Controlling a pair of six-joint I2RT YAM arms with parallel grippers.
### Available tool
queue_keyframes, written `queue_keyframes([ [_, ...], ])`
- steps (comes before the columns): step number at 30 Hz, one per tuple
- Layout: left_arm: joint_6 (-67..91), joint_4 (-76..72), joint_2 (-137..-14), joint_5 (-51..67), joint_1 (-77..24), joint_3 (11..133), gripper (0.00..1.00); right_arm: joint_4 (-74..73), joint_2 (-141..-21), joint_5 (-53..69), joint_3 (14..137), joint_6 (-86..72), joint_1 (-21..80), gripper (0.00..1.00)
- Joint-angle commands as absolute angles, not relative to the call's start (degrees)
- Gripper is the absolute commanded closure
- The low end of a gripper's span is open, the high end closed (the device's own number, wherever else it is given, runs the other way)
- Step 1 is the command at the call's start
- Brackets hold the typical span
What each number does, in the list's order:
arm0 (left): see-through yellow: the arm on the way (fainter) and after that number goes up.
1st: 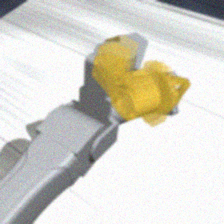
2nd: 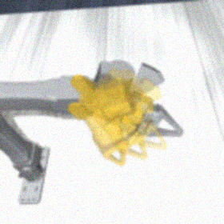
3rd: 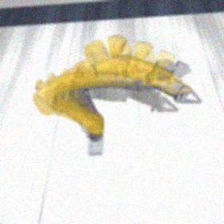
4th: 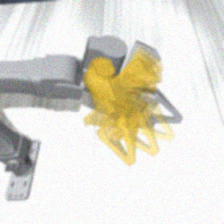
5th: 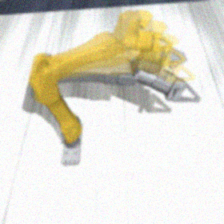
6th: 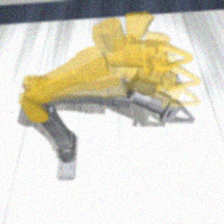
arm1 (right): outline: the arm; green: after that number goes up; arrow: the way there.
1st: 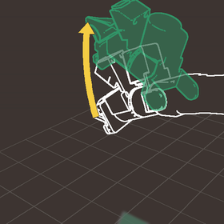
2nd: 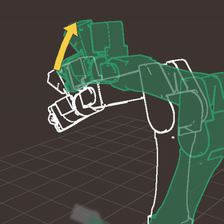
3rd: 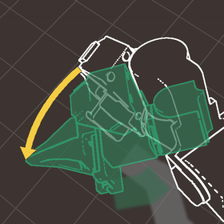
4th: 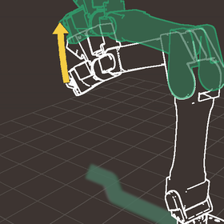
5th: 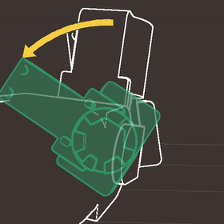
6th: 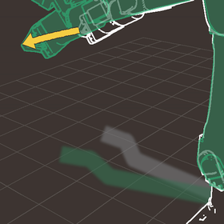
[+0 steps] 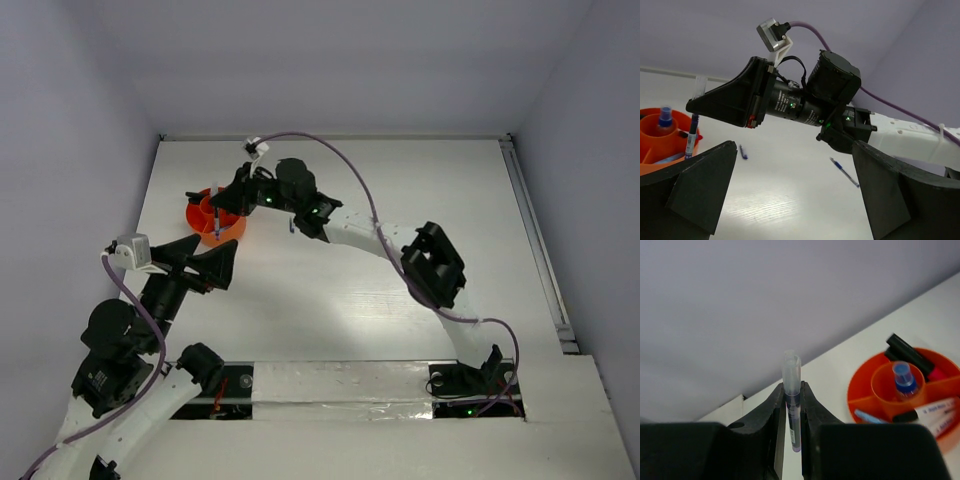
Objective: Sort the stationery into containers
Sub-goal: Place the pen in the storage box.
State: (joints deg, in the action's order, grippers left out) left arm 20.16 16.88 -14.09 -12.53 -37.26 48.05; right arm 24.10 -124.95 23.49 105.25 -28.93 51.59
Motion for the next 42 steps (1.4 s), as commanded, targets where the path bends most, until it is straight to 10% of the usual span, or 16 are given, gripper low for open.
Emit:
queue_keyframes([
  [1, 15.82, 15.21, -15.56, -19.24, -37.27, 49.84, 0.01, 24.88, -129.36, 15.4, 114.15, -24.7, 53.08, 1.0],
  [21, 11.69, 11.51, -14.68, -21.62, -37.27, 43.42, 0.01, 20.74, -149.76, 2.29, 139.48, -9.06, 58.09, 1.0],
  [42, 12.13, 11.87, -14.68, -20.92, -36.74, 42.89, 0.01, 26.19, -139.32, 0.35, 116.99, -0.97, 59.77, 1.0],
])
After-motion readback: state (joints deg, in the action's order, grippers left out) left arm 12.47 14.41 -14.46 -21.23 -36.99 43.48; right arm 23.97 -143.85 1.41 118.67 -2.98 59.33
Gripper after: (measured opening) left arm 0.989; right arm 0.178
